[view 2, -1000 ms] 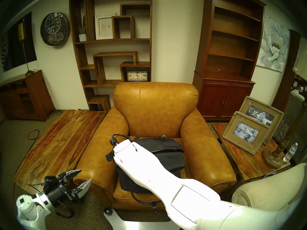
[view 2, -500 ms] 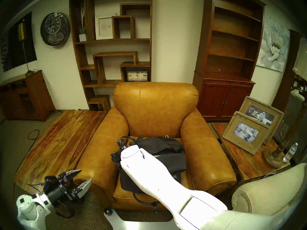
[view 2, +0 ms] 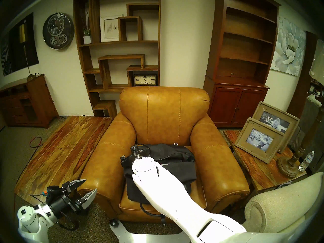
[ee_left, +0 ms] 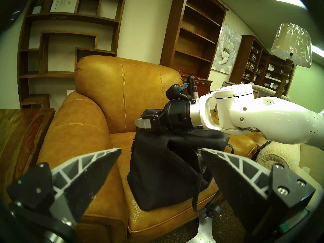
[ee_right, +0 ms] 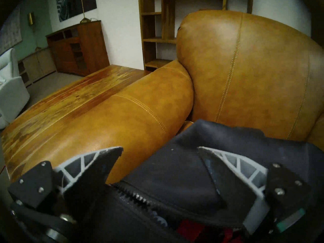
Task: Open a bag with a zipper
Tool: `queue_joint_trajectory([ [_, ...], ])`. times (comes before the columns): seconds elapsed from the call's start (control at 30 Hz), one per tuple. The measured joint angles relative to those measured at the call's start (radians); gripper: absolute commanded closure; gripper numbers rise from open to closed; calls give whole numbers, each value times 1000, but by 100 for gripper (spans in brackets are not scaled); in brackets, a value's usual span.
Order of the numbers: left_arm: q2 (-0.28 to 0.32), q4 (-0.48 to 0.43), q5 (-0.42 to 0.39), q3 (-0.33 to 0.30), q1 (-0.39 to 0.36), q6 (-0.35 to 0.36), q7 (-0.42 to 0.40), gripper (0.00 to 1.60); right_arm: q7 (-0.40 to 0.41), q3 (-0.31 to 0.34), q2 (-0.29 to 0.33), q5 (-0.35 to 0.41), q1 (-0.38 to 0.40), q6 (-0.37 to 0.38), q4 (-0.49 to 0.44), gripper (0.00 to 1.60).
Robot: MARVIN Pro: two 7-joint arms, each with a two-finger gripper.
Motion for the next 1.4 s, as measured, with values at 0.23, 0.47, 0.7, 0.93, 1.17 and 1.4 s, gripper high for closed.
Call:
queue_joint_trajectory([
  [0.23,-1,1,1,-1,-2,0,-3,0,-50,26,36,0,-67,-61,-87,0],
  [0.47,-1,2,2,-1,-4,0,-6,0,-90,30,55,-2,-145,-125,-171,0],
  [0.7,-2,2,3,-2,-5,-1,-9,0,-135,7,71,-22,-201,-183,-261,0],
  [0.93,-4,2,4,-3,-6,-1,-11,0,-197,-15,114,-49,-255,-233,-348,0],
  [1.17,-5,2,4,-4,-7,-1,-13,0,-269,-35,169,-79,-304,-289,-436,0],
  [1.4,-6,2,5,-5,-8,-1,-15,0,-343,2,228,-104,-372,-319,-519,0],
])
